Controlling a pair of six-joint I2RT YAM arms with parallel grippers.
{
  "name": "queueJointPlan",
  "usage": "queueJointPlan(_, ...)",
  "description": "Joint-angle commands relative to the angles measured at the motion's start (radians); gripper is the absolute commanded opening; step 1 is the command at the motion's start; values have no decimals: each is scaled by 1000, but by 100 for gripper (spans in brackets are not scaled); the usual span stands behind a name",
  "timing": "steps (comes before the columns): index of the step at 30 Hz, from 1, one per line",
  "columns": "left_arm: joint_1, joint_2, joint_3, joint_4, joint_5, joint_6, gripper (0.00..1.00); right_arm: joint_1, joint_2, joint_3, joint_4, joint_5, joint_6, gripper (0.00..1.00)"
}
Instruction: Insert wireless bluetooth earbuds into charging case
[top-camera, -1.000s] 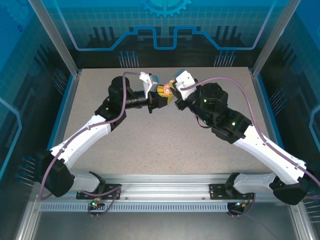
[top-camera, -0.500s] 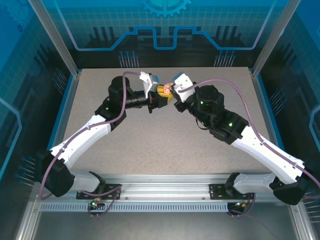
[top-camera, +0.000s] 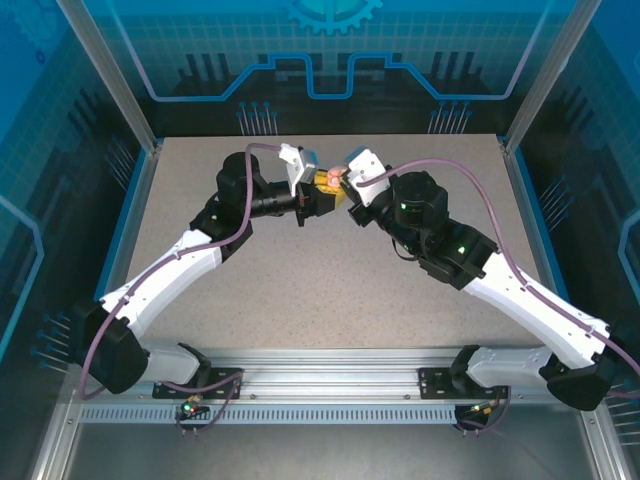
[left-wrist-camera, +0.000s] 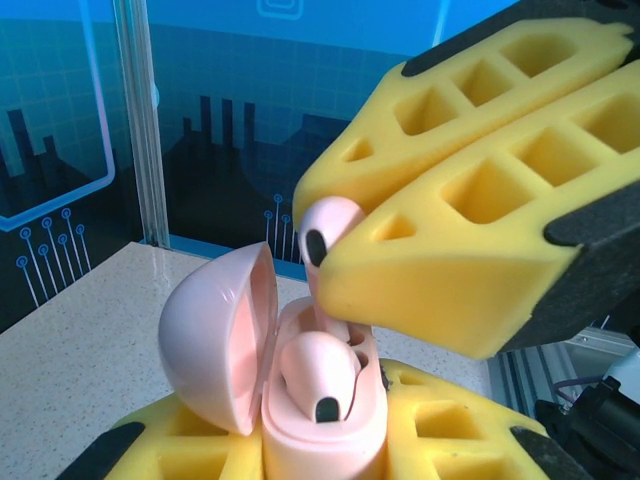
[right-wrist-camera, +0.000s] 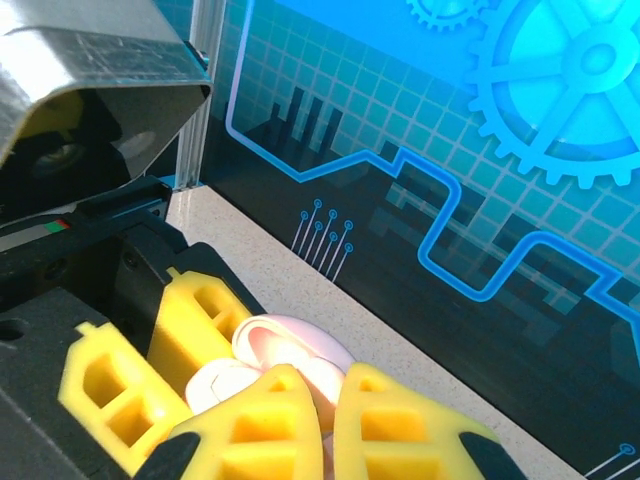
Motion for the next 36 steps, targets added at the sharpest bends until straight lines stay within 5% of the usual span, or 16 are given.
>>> queueJointPlan(1,-7,-1,30,42,-1,-17,0,20,-2,21,-58,-67,17,8)
queueJointPlan(9,-6,9,11,74,-14,-27,0,23,25,17,-89,-63,8,11)
queueJointPlan(23,-7,42,-15,117,-48,-41,0,-16,52,136,-129,-4,167,52)
queueJointPlan(36,-7,54,-27,139,-50,-44,0,-160,9,171,-196,-34,409,76)
